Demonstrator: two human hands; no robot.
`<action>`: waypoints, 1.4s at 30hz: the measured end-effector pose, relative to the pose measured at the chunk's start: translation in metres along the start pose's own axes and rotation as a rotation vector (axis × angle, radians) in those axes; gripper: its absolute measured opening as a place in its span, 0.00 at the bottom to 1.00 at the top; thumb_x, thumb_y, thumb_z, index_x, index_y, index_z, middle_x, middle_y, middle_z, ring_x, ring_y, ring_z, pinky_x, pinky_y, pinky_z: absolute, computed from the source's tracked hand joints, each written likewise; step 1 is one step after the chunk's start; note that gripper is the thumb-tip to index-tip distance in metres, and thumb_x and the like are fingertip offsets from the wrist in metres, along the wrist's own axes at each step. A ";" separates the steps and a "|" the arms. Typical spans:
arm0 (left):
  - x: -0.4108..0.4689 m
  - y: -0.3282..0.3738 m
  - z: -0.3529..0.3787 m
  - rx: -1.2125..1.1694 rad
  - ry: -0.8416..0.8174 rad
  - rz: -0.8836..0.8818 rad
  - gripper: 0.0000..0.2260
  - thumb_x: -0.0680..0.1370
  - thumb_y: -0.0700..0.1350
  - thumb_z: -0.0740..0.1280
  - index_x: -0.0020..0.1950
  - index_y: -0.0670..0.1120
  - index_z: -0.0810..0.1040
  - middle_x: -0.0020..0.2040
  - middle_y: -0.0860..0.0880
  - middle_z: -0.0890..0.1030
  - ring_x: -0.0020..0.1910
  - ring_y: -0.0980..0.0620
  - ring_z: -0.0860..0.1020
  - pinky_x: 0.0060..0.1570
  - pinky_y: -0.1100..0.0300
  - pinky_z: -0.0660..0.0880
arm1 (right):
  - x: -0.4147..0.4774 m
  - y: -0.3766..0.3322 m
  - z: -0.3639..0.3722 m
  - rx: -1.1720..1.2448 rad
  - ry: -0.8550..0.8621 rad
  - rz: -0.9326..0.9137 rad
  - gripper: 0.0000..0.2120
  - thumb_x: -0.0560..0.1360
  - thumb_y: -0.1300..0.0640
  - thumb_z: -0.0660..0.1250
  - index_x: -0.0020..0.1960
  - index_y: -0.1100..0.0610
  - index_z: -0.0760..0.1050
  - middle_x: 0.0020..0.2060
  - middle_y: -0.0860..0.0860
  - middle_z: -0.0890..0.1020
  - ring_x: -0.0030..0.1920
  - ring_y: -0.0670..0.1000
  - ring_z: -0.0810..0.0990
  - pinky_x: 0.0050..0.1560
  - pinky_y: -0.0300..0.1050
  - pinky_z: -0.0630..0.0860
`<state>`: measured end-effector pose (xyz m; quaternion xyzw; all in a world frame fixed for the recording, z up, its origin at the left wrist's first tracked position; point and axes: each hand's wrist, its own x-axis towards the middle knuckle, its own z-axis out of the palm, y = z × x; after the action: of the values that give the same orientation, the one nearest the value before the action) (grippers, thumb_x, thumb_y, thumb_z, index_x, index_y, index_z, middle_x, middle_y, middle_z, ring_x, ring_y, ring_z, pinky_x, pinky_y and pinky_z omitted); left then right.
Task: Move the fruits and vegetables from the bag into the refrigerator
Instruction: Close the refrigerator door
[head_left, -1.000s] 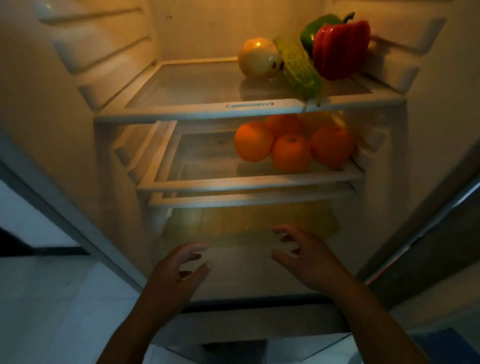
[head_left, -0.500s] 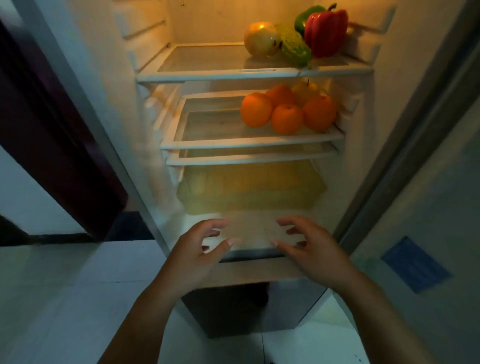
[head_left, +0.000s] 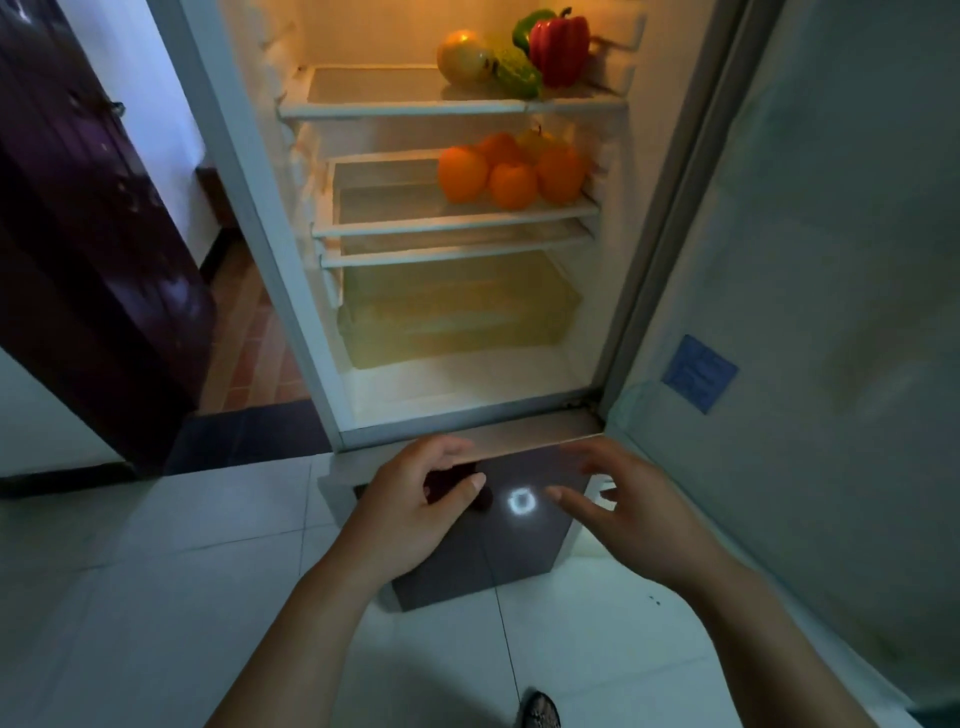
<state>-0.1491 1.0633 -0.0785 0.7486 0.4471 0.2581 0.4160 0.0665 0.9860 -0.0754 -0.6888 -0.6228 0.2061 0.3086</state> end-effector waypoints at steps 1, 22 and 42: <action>-0.003 0.002 0.000 0.003 -0.005 0.006 0.11 0.75 0.52 0.67 0.54 0.64 0.72 0.55 0.67 0.74 0.56 0.74 0.70 0.52 0.71 0.68 | -0.005 -0.002 -0.002 -0.001 0.005 -0.003 0.20 0.71 0.42 0.66 0.61 0.44 0.72 0.56 0.41 0.76 0.55 0.39 0.74 0.55 0.38 0.73; -0.067 0.139 0.201 -0.037 -0.008 0.079 0.13 0.75 0.51 0.67 0.59 0.59 0.74 0.56 0.65 0.75 0.55 0.71 0.72 0.48 0.75 0.67 | -0.172 0.107 -0.143 0.003 0.016 0.045 0.22 0.71 0.40 0.65 0.63 0.44 0.69 0.57 0.37 0.73 0.56 0.39 0.73 0.54 0.38 0.73; -0.155 0.250 0.362 -0.072 -0.044 0.007 0.10 0.74 0.48 0.69 0.53 0.60 0.77 0.50 0.65 0.79 0.53 0.69 0.75 0.55 0.63 0.74 | -0.311 0.212 -0.293 0.055 0.172 -0.037 0.21 0.71 0.39 0.62 0.61 0.43 0.71 0.56 0.36 0.75 0.57 0.37 0.74 0.55 0.40 0.75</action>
<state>0.1669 0.7210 -0.0555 0.7403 0.4256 0.2588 0.4515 0.3734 0.6228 -0.0390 -0.6837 -0.6007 0.1574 0.3833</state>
